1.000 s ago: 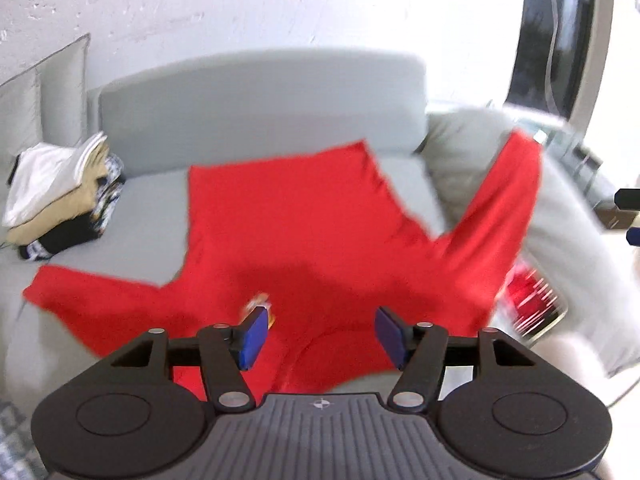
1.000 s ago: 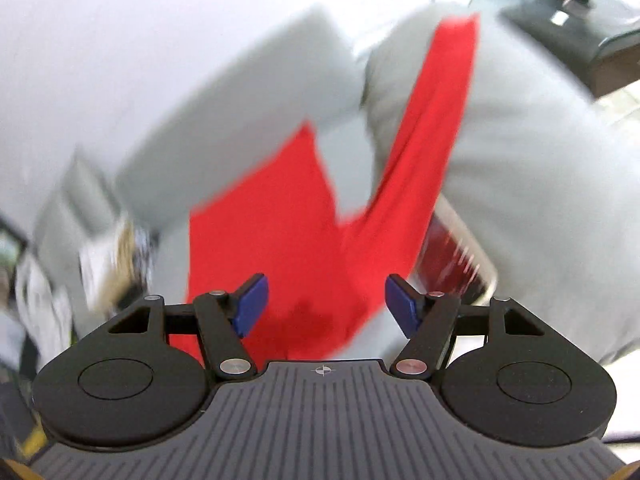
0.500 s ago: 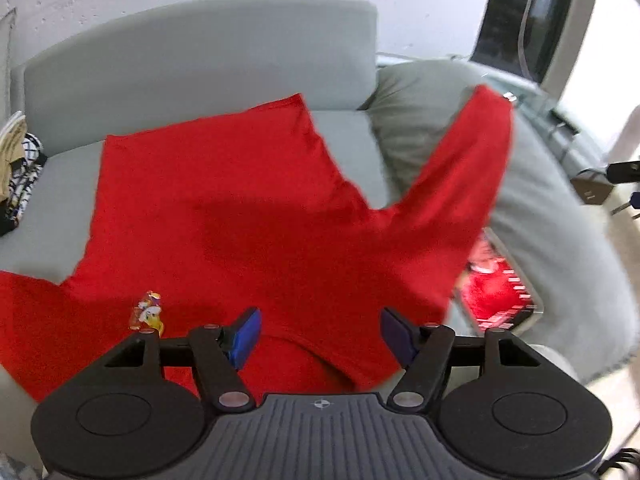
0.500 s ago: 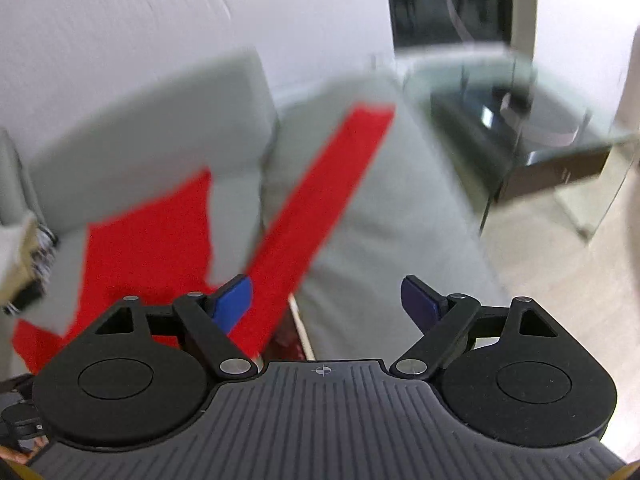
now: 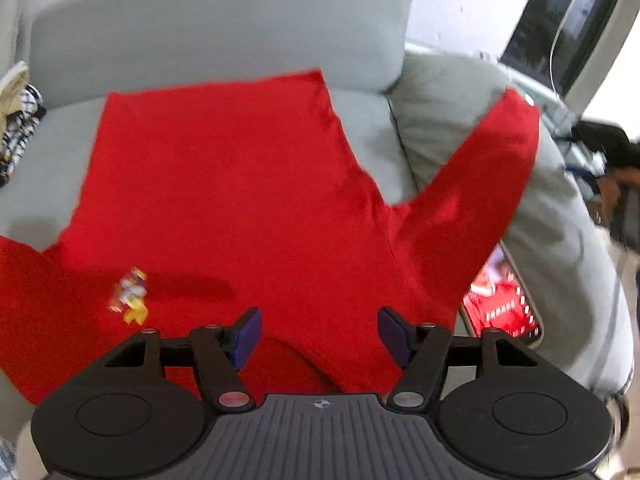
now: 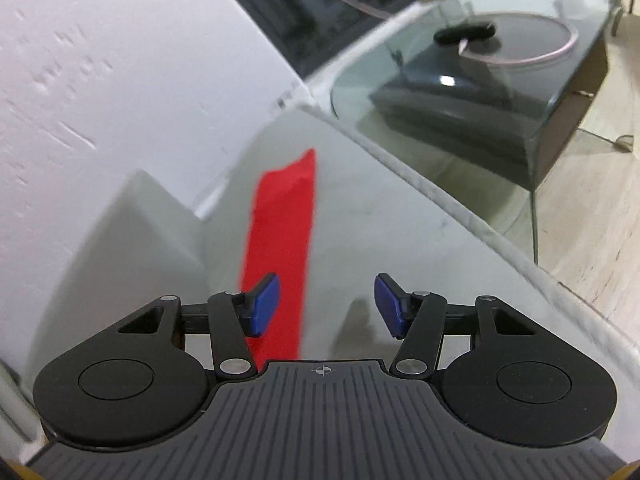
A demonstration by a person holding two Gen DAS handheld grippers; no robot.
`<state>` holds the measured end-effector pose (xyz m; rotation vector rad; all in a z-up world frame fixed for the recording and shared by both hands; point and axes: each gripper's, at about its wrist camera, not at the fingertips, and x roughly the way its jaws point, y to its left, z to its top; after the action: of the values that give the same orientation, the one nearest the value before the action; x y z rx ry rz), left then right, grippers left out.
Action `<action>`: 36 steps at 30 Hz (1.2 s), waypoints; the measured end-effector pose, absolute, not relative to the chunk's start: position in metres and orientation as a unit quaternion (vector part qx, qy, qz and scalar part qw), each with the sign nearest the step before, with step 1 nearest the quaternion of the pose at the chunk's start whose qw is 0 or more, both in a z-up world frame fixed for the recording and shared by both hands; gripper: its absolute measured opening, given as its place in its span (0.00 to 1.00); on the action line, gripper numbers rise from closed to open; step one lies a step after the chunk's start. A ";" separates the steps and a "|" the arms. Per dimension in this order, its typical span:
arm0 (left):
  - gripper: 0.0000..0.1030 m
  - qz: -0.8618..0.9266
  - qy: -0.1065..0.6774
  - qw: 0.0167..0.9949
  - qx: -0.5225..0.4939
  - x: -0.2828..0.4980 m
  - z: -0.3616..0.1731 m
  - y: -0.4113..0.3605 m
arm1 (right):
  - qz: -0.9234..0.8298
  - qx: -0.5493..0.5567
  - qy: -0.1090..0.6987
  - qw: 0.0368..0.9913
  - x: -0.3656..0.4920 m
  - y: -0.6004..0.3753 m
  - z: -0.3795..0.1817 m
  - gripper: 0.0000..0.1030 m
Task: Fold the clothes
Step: 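Grasp the sleeve end with the right tool and lift it up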
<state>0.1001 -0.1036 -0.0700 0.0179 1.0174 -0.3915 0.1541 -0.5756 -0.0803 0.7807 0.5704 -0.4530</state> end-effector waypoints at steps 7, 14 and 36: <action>0.61 -0.207 0.521 0.828 -0.010 0.101 -0.091 -0.115 | -0.197 0.410 0.247 0.856 0.205 -0.622 -0.099 0.53; 0.61 -0.227 0.504 0.833 -0.011 0.105 -0.090 -0.122 | -0.192 0.411 0.229 0.861 0.246 -0.638 -0.107 0.47; 0.61 -0.131 0.391 0.909 -0.067 0.039 -0.016 0.006 | 0.014 0.106 0.134 0.985 0.143 -0.320 0.147 0.07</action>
<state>0.0391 0.0065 -0.0156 -0.1378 0.8066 -0.2712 0.1433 -0.3195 0.1472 0.2136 0.2685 0.0282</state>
